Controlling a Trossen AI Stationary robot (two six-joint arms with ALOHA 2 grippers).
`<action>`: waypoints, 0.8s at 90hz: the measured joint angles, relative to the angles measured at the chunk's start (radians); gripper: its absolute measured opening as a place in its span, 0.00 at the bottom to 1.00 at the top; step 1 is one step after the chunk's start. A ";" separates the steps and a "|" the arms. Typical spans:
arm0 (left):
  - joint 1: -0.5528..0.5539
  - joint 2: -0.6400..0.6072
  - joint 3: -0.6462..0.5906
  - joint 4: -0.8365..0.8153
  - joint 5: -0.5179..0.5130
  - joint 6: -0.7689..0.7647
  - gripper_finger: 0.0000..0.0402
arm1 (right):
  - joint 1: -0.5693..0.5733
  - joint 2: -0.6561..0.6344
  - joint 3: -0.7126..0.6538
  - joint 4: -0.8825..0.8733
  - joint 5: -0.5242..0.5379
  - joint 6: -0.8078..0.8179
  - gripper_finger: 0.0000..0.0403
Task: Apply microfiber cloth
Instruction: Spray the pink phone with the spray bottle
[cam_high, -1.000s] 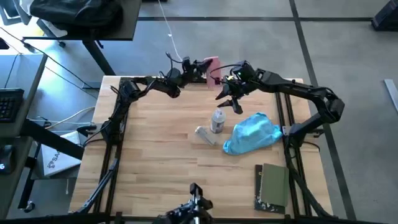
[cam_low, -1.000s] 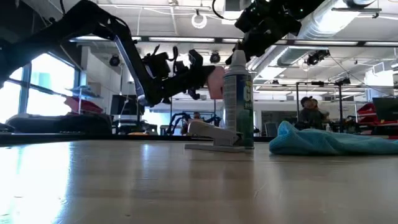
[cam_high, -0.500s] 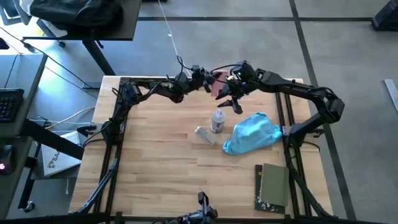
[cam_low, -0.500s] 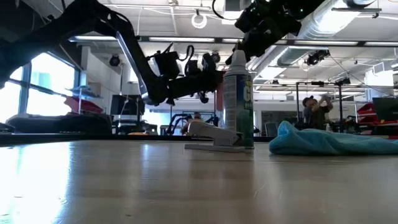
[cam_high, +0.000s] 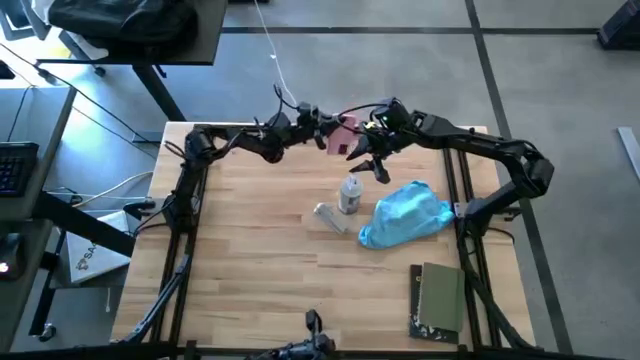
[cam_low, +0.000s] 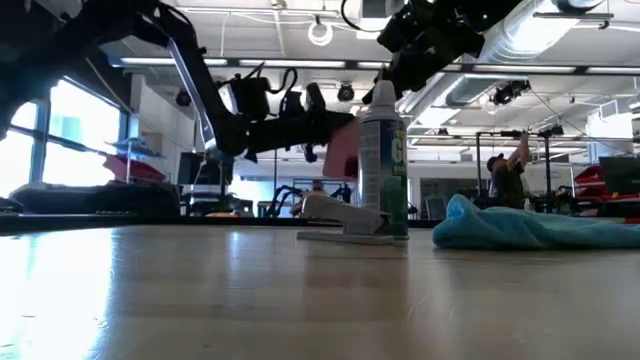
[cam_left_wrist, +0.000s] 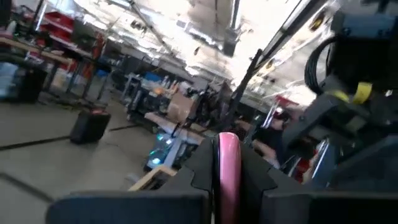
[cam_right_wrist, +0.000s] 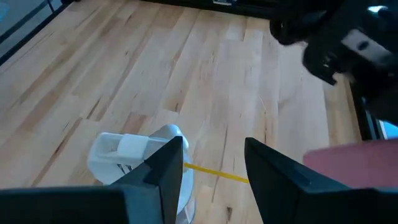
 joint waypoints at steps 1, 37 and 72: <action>0.000 -0.002 -0.002 -0.008 -0.002 0.001 0.02 | 0.000 0.000 0.000 0.000 0.000 0.000 0.35; -0.078 -0.005 0.022 -0.130 -0.079 0.079 0.02 | 0.000 0.000 0.000 0.003 0.005 0.008 0.35; -0.035 0.004 0.242 -0.244 -0.144 0.204 0.02 | 0.000 0.000 0.000 0.009 0.004 0.007 0.35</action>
